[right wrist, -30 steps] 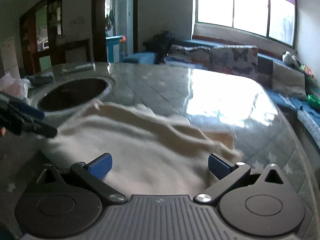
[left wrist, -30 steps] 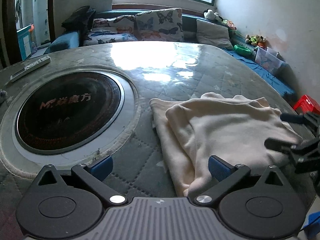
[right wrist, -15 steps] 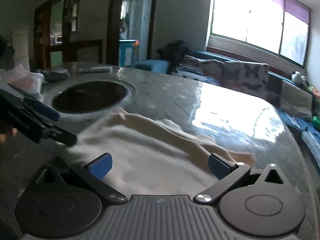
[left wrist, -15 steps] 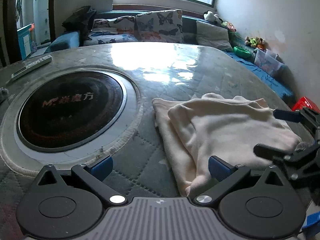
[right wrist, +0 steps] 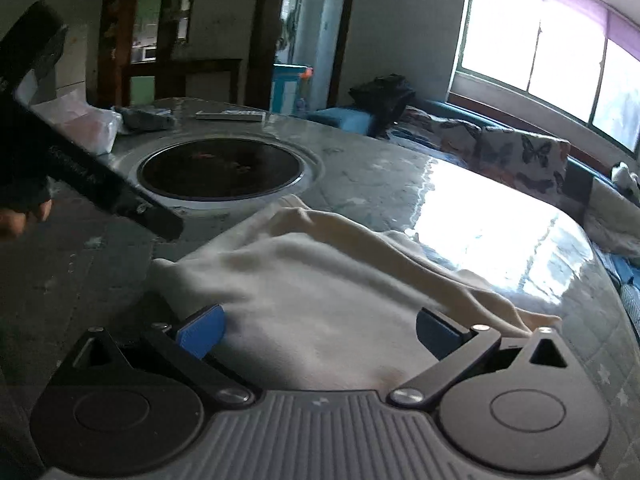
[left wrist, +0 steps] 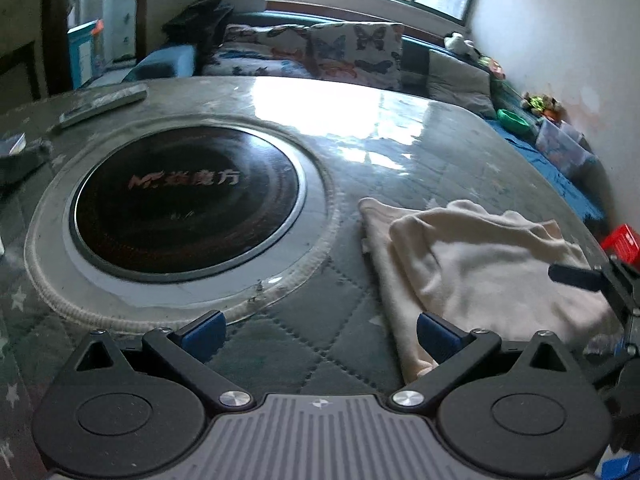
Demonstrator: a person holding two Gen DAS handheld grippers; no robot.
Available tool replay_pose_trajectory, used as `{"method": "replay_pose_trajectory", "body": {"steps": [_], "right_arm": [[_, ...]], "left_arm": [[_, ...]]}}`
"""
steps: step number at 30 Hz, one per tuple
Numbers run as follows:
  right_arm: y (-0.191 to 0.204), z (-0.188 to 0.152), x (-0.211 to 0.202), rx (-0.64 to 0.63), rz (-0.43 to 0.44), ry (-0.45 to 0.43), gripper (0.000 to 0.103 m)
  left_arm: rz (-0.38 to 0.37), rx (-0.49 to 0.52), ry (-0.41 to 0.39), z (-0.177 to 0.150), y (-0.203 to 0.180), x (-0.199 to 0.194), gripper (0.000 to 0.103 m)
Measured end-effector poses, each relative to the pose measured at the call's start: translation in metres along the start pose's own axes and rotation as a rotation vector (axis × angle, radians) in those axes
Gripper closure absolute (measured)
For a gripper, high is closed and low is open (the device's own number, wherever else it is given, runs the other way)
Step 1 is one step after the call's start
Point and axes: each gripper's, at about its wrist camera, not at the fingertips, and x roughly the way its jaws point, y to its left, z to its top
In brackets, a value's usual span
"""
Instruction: Fold clothes
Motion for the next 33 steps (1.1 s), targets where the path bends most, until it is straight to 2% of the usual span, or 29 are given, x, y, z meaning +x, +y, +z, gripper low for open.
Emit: {"method": "replay_pose_trajectory", "body": {"steps": [3, 6, 8, 11, 12, 13, 17, 21, 23, 30, 33], "right_arm": [[0.009, 0.011, -0.009, -0.056, 0.007, -0.019, 0.0], [0.023, 0.022, -0.014, -0.091, 0.067, -0.022, 0.003], [0.035, 0.027, -0.013, -0.121, 0.117, -0.005, 0.013], [0.054, 0.03, -0.007, -0.199, 0.144, 0.019, 0.024], [0.059, 0.03, -0.005, -0.221, 0.147, 0.027, 0.028], [0.063, 0.031, -0.002, -0.243, 0.15, 0.035, 0.037], [0.072, 0.032, 0.009, -0.313, 0.151, 0.077, 0.057], [0.078, 0.03, 0.013, -0.384, 0.117, 0.08, 0.076], [0.074, 0.032, 0.011, -0.359, 0.124, 0.072, 0.083], [0.038, 0.046, -0.006, -0.135, 0.185, 0.022, 0.087], [0.025, 0.05, -0.016, -0.078, 0.195, -0.004, 0.087]], "left_arm": [[0.001, -0.009, -0.004, 0.004, 0.001, -0.003, 0.0], [0.003, -0.017, -0.008, 0.009, 0.0, -0.004, 0.0], [-0.008, -0.048, 0.005, 0.012, 0.0, -0.001, 0.0], [-0.026, -0.093, 0.021, 0.016, 0.001, 0.001, 0.0], [-0.037, -0.106, 0.025, 0.017, 0.002, 0.002, 0.0], [-0.05, -0.12, 0.032, 0.018, 0.003, 0.002, 0.0], [-0.093, -0.194, 0.06, 0.021, 0.006, 0.006, 0.0], [-0.146, -0.273, 0.087, 0.023, 0.007, 0.011, 0.0], [-0.179, -0.303, 0.103, 0.024, 0.005, 0.014, 0.0], [-0.273, -0.396, 0.167, 0.028, -0.008, 0.03, 0.0], [-0.313, -0.447, 0.194, 0.031, -0.014, 0.039, 0.0]]}}
